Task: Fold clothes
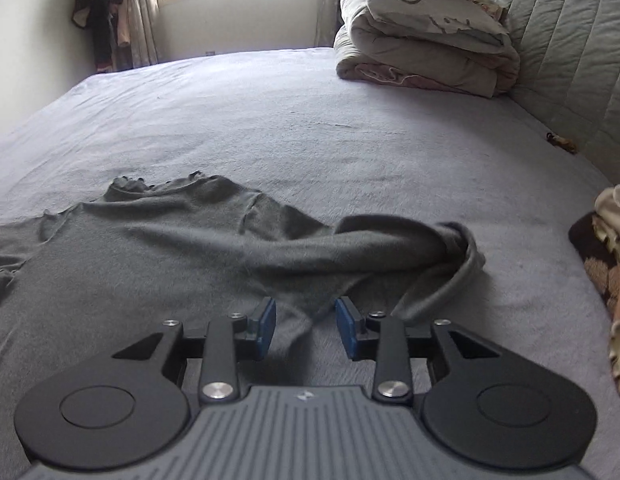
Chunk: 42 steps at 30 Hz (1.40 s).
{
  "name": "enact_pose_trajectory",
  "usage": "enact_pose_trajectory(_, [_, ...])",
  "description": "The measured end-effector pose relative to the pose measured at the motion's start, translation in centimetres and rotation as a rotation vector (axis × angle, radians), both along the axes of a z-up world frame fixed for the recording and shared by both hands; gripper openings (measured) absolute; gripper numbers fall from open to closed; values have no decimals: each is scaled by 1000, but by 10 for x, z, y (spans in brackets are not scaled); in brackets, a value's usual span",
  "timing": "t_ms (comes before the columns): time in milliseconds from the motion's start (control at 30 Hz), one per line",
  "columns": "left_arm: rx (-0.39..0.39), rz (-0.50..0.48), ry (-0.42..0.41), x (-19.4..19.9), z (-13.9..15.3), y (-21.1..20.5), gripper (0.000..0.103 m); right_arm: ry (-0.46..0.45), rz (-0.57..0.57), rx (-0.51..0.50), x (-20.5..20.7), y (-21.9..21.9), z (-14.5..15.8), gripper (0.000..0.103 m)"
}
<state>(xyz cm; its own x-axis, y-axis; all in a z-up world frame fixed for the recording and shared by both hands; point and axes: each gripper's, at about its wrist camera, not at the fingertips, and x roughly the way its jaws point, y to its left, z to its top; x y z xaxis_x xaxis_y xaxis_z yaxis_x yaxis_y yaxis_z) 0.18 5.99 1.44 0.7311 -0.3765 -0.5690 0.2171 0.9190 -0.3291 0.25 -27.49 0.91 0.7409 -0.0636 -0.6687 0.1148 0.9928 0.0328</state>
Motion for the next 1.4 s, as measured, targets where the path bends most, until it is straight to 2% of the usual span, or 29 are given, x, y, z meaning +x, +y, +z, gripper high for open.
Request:
enact_pose_trajectory(67, [9,12,-16,1,-13,4,81,4,28,5,-7,3,-7,39])
enact_pose_trajectory(200, [46,69,6,6,-28,24,81,49,45,43,-22,-6,-26,40])
enact_pose_trajectory(333, [-10,110,48,13,-34,50,79,83,40,134,-29,-20,-31,39])
enact_pose_trajectory(367, [-26,118,62,14,-36,55,75,87,35,163,-30,-23,-31,38])
enact_pose_trajectory(433, [-57,134,83,15,-40,62,73,98,34,205,-33,-25,-33,29])
enact_pose_trajectory(533, [-69,123,104,13,-46,61,71,106,61,207,-38,-21,-34,23])
enact_pose_trajectory(700, [38,83,91,-3,-53,53,62,115,82,192,-53,-20,-38,5])
enact_pose_trajectory(833, [71,61,108,-19,-51,59,62,132,51,206,-63,-26,-33,0])
enact_pose_trajectory(900, [72,57,136,-27,-47,65,62,152,19,225,-70,-33,-29,2])
enact_pose_trajectory(1033, [40,38,271,-36,-32,81,63,240,-16,278,-83,-43,-16,12])
enact_pose_trajectory(1067, [32,33,305,-38,-28,85,63,259,-18,282,-87,-43,-12,17])
enact_pose_trajectory(1100, [25,27,333,-40,-25,89,63,274,-18,291,-91,-42,-7,27])
enact_pose_trajectory(1133, [21,18,356,-43,-23,91,63,283,-15,308,-97,-40,-4,33])
enact_pose_trajectory(1200, [8,10,405,-50,-25,98,63,306,-5,340,-108,-35,-3,34])
enact_pose_trajectory(1333, [-98,5,487,-68,-40,118,61,369,20,329,-126,-21,-15,34])
enact_pose_trajectory(1367, [-119,1,490,-72,-43,121,56,381,19,319,-130,-18,-19,34])
enact_pose_trajectory(1400, [-124,-3,496,-75,-45,123,43,385,20,309,-133,-16,-22,30])
